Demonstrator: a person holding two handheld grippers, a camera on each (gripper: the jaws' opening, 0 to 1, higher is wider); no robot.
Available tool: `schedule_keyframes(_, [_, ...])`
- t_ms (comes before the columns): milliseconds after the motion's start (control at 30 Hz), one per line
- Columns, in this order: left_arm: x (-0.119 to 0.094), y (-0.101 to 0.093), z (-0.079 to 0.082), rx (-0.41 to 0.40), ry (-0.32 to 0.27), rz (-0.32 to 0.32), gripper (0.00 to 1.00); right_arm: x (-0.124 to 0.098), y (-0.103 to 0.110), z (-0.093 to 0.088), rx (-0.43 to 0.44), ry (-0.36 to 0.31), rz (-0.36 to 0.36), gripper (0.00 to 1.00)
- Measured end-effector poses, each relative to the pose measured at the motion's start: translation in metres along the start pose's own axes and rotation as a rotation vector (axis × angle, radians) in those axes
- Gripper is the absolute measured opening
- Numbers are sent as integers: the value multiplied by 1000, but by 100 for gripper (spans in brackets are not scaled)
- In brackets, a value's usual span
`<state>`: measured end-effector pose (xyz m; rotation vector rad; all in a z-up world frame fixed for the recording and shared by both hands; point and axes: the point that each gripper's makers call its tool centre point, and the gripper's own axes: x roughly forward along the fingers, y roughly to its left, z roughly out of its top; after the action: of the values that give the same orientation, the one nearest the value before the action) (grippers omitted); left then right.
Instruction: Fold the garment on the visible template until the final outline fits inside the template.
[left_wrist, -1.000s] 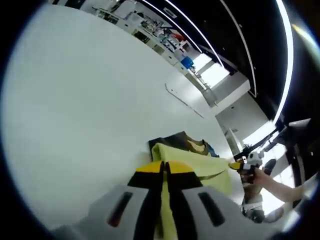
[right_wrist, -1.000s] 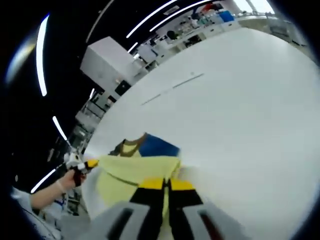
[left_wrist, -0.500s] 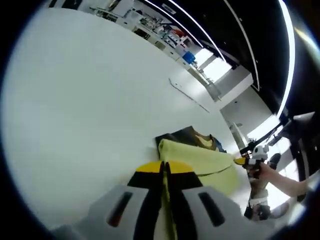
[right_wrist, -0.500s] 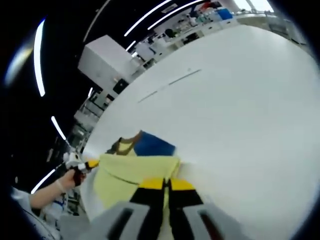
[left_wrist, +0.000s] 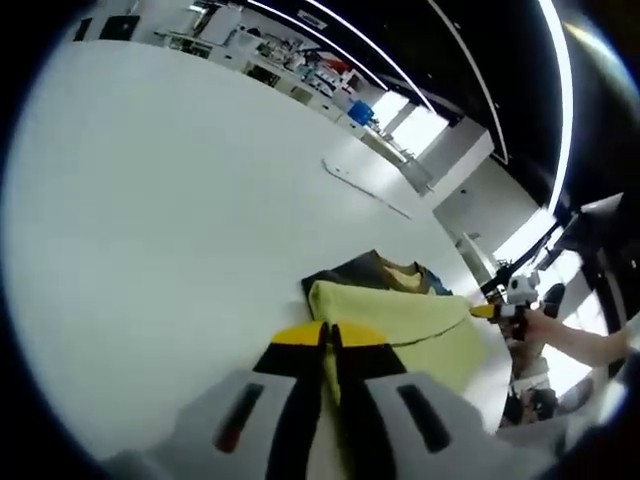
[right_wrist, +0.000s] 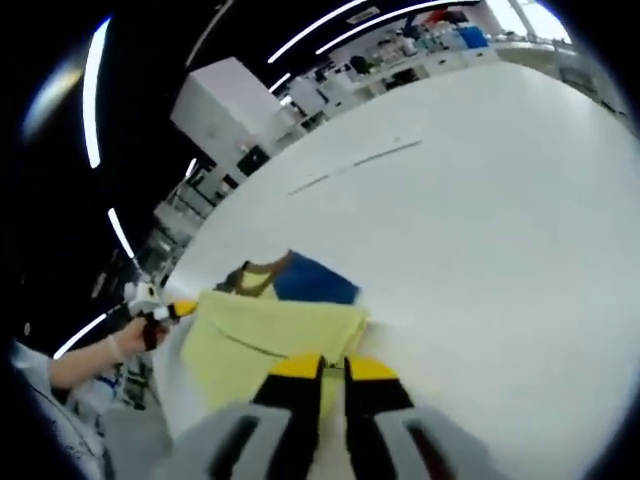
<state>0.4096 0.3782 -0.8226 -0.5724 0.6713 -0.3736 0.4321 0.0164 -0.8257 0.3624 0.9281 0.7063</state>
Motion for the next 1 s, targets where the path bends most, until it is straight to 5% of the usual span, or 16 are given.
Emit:
schedule_keyframes(200, [-2,-5,2,47,-14,-26,17,1,3,-2,-88,1,9,31])
schedule_keyframes(667, [-4,-27,-17,341,58,-85,65,5,18,-4,-241,-10,49,76])
schedule_keyframes(1000, [-5,-45,-25,407,93,-157,79,2,42,-15,-308,-16,94,96])
